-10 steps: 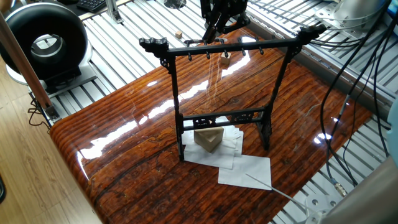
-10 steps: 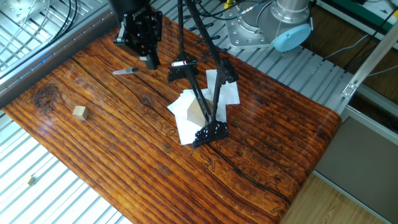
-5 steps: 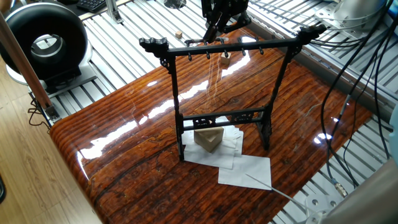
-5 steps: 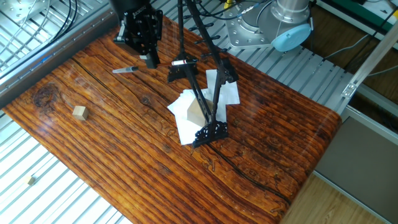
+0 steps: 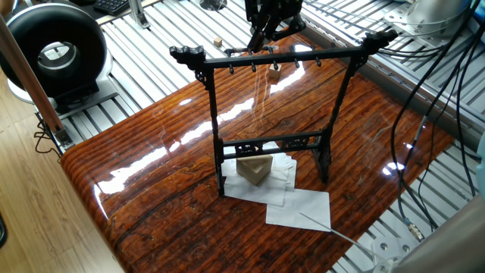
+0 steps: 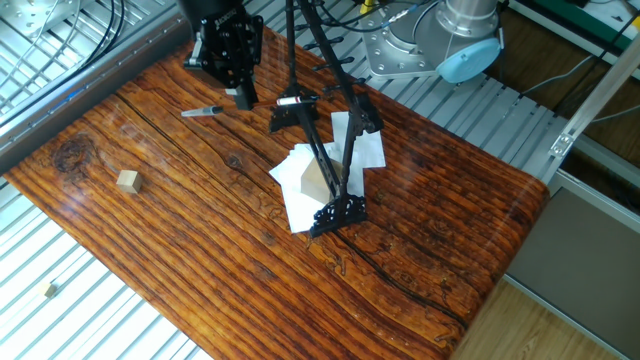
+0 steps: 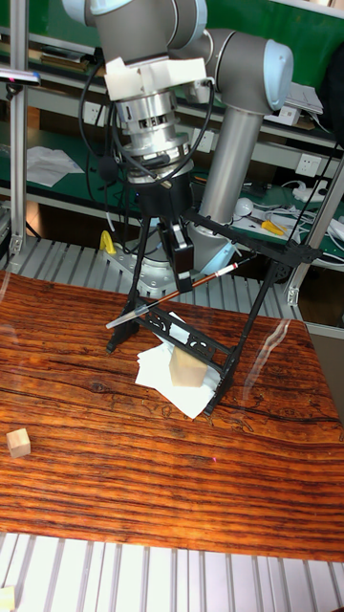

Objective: Place the brush on the pen rack

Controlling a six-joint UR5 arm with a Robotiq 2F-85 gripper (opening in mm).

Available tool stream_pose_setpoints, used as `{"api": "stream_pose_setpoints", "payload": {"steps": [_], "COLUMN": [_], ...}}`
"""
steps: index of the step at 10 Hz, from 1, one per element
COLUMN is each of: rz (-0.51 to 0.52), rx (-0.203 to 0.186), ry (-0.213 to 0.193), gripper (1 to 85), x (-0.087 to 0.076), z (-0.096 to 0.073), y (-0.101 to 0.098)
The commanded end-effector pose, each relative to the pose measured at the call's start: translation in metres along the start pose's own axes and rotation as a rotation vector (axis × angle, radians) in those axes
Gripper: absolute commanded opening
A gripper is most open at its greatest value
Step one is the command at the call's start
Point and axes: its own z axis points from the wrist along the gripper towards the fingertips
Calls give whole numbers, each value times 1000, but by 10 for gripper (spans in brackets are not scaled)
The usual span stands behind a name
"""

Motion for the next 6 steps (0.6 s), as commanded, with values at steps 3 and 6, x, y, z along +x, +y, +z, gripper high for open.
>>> {"api": "stream_pose_setpoints", "payload": {"steps": [3, 6], "rz": [4, 8], "rx": [14, 17], "ry": [2, 3], "gripper": [10, 10], "x": [-5, -6], "z": [0, 0], "y": [-2, -2]}}
